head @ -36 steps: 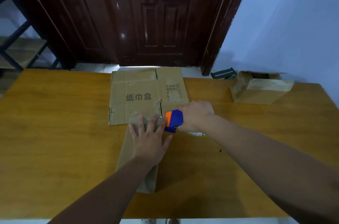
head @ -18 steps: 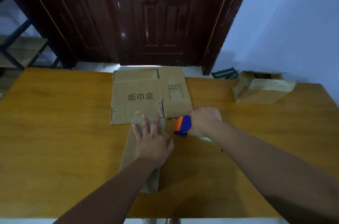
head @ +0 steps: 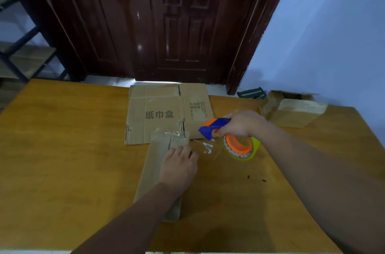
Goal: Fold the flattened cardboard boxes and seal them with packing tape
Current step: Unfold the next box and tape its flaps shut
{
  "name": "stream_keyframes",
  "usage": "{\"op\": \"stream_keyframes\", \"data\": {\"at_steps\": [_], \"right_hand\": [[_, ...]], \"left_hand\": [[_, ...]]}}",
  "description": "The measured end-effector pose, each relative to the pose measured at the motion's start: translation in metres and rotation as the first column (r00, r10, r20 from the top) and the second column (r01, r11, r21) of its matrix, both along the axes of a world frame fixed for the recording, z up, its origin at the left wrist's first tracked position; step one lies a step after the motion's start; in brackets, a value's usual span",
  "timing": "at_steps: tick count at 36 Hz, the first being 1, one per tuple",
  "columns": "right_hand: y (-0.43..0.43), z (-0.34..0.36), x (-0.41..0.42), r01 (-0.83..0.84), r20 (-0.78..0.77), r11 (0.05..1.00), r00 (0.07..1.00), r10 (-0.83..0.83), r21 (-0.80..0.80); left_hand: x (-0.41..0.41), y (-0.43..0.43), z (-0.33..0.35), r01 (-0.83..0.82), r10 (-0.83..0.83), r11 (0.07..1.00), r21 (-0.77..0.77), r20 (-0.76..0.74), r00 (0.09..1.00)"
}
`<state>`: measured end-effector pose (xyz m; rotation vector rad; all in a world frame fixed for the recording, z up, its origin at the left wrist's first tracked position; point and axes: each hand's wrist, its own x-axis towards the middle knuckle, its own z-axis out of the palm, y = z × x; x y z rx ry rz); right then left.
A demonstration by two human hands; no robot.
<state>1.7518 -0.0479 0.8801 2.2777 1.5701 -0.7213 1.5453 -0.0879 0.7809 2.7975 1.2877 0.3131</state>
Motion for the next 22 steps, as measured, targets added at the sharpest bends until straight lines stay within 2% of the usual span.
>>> {"op": "stream_keyframes", "data": {"at_steps": [2,8,12,15,18,20,22], "right_hand": [[0.003,0.006,0.0,0.004,-0.001,1.0,1.0,-0.004,0.03],[0.007,0.025,-0.002,0.036,-0.041,0.993,0.999,-0.032,0.117],[0.009,0.038,-0.008,0.043,-0.079,0.986,0.996,-0.031,0.159],[0.01,0.046,-0.014,0.063,-0.144,0.98,0.989,-0.036,0.189],[0.01,0.049,-0.017,0.101,-0.281,0.967,0.959,-0.032,0.235],[0.01,0.047,-0.019,0.113,-0.345,0.959,0.938,-0.017,0.261],[0.01,0.043,-0.022,0.14,-0.405,0.948,0.914,-0.013,0.285]], "left_hand": [[0.003,0.0,0.001,-0.015,0.02,0.993,-0.121,0.035,0.999],[0.013,0.005,0.016,-0.132,0.221,0.936,-0.326,0.255,0.941],[0.014,0.014,0.024,-0.152,0.368,0.839,-0.523,0.338,0.866],[0.011,0.021,0.03,-0.163,0.457,0.729,-0.665,0.295,0.839],[0.01,0.031,0.032,-0.175,0.551,0.574,-0.8,0.22,0.805],[0.01,0.037,0.033,-0.117,0.697,0.347,-0.93,0.173,0.695],[0.005,0.04,0.033,-0.003,0.809,0.104,-0.995,0.083,0.582]]}}
